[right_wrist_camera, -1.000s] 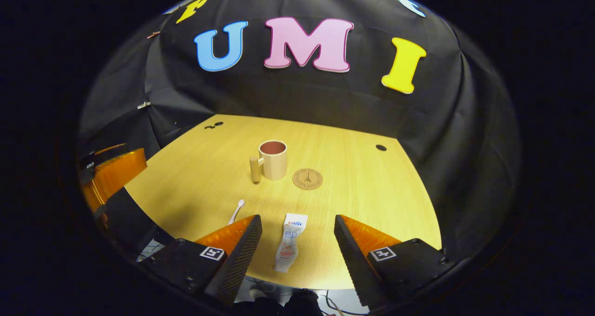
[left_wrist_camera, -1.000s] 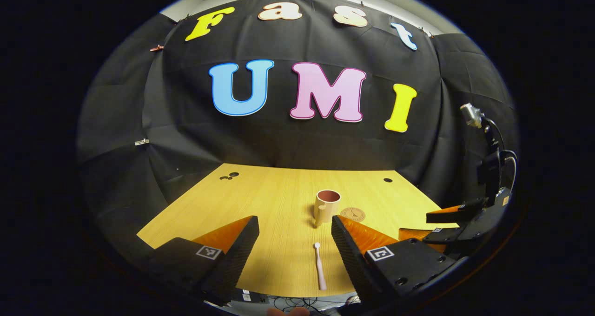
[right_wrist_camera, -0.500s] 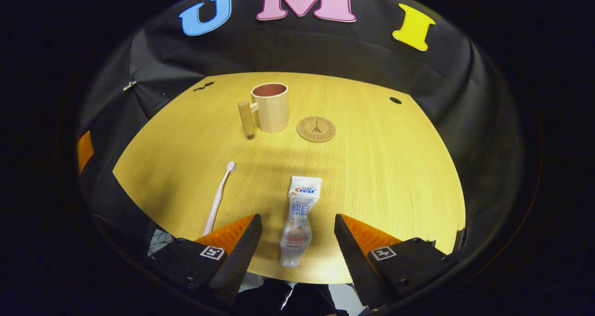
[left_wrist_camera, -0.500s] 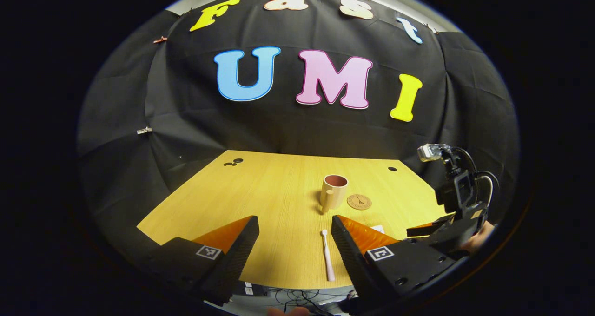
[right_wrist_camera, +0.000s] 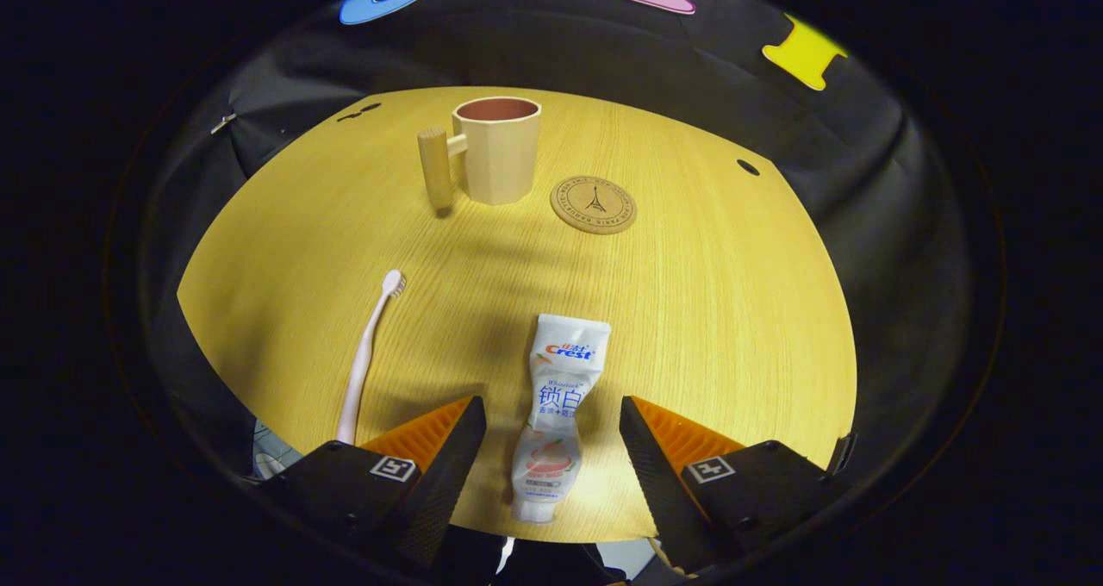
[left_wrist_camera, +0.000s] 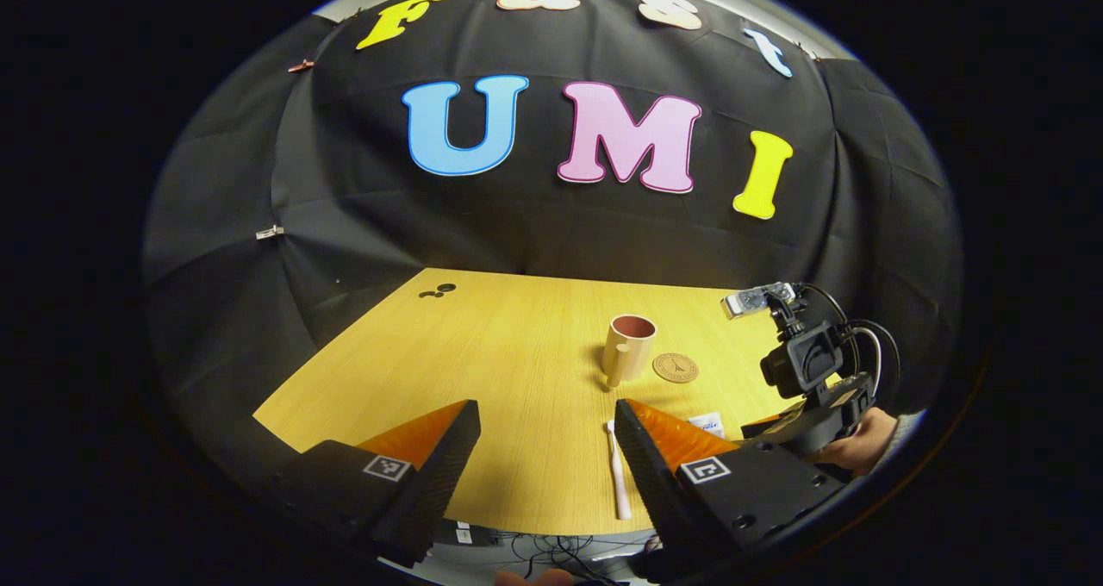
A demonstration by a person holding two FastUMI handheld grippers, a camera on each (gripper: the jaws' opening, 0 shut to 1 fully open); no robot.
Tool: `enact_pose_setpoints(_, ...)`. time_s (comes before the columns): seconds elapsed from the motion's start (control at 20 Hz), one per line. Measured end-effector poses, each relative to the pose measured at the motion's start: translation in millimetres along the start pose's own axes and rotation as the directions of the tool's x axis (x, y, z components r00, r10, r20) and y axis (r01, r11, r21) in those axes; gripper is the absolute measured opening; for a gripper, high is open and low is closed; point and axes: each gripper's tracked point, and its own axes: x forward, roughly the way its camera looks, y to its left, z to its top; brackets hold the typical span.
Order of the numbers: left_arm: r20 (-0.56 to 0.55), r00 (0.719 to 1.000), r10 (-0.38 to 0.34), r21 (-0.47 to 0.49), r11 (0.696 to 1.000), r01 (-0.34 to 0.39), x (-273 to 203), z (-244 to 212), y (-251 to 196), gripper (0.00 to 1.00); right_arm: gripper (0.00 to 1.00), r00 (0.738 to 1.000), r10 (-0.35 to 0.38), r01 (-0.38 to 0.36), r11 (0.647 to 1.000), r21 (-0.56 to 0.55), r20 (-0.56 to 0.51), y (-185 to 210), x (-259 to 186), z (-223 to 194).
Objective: Put the toothbrush and toothpaste on the desktop into the cup, then pick up the cup and place it on the coaster on the desktop.
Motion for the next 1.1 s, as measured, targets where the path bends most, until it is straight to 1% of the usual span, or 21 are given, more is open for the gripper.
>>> enact_pose_setpoints(0.2,-0.006,1.0,0.004,-0.003,1.0,-0.004,4,-1,1,0.98,0.95,1.0,-0.005,0.005,1.0,-0.002,-0.028,-2,9,-6)
enact_pose_setpoints(0.3,-0.012,1.0,0.008,-0.004,1.0,-0.008,5,-3,0,0.98,0.92,0.999,-0.001,0.002,1.0,0.013,-0.04,-2,13,-9)
enact_pose_setpoints(0.4,-0.016,1.0,0.011,-0.007,1.0,-0.012,6,-4,0,0.98,0.92,0.999,0.005,-0.004,1.0,0.026,-0.049,-2,16,-10)
enact_pose_setpoints(0.55,-0.019,1.0,0.016,-0.009,1.0,-0.016,8,-6,-1,0.98,0.85,0.998,0.022,-0.019,0.999,0.044,-0.055,0,18,-8)
enact_pose_setpoints(0.6,-0.021,1.0,0.018,-0.009,1.0,-0.018,9,-5,-1,0.98,0.81,0.998,0.028,-0.025,0.998,0.051,-0.057,1,20,-8)
enact_pose_setpoints(0.65,-0.023,1.0,0.02,-0.01,1.0,-0.02,10,-6,-1,0.98,0.8,0.998,0.036,-0.033,0.998,0.061,-0.06,3,19,-7)
enact_pose_setpoints(0.75,-0.027,0.999,0.026,-0.012,1.0,-0.026,12,-7,-1,0.98,0.7,0.996,0.05,-0.044,0.995,0.09,-0.07,4,22,-9)
enact_pose_setpoints(0.8,-0.029,0.999,0.029,-0.014,0.999,-0.029,12,-7,-2,0.98,0.58,0.996,0.058,-0.05,0.993,0.105,-0.072,4,22,-9)
enact_pose_setpoints(0.85,-0.032,0.999,0.032,-0.016,0.999,-0.032,13,-9,-2,0.98,0.56,0.995,0.066,-0.057,0.991,0.118,-0.073,5,23,-9)
enact_pose_setpoints(0.9,-0.036,0.999,0.035,-0.017,0.999,-0.035,14,-9,-2,0.98,0.44,0.994,0.073,-0.064,0.991,0.122,-0.075,5,21,-9)
enact_pose_setpoints(0.95,-0.038,0.999,0.038,-0.018,0.999,-0.039,15,-11,-3,0.98,0.41,0.994,0.079,-0.07,0.99,0.119,-0.076,5,21,-9)
enact_pose_setpoints(1.1,-0.054,0.998,0.042,-0.019,0.999,-0.043,19,-15,-4,0.98,0.37,0.993,0.095,-0.087,0.989,0.119,-0.064,5,22,-8)
